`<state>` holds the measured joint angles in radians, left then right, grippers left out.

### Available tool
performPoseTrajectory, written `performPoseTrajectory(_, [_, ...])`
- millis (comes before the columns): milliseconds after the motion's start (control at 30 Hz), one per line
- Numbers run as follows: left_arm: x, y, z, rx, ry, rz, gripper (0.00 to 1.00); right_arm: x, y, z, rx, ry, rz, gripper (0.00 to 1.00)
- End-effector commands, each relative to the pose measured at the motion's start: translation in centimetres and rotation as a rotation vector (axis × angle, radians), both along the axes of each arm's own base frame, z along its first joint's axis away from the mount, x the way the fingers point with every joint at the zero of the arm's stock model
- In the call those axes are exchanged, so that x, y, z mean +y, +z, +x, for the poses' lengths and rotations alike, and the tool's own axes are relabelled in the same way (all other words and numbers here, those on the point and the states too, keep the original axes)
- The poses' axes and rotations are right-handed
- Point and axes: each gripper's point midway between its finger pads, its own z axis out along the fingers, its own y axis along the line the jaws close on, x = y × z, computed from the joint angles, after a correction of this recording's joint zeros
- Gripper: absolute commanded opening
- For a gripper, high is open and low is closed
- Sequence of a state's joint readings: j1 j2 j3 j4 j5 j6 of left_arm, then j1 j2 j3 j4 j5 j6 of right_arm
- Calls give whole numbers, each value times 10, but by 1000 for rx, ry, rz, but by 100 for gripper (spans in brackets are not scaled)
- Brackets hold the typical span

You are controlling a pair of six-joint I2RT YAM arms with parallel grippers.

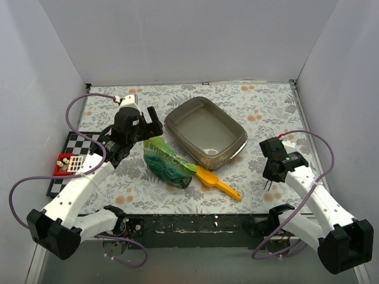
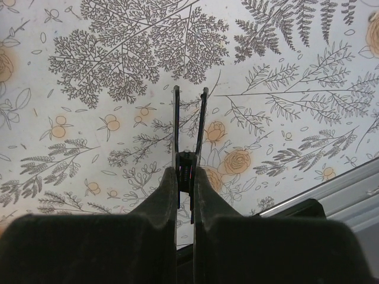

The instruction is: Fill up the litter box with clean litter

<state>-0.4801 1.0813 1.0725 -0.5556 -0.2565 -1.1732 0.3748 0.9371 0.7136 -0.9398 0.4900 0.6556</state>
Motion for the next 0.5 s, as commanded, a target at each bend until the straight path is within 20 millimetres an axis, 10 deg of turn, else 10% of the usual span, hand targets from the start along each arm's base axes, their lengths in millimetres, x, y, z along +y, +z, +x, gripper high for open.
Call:
performPoseTrajectory(0, [-9, 14, 1, -42, -29, -49, 98, 12, 12, 29, -99, -81, 117, 1])
performPoseTrajectory(333, [-10, -1, -4, -19, -40, -61, 98, -10, -22, 30, -10, -227, 113, 2])
performPoseTrajectory(467, [-9, -5, -5, -15, -40, -51, 98, -12, -24, 32, -10, -234, 110, 24])
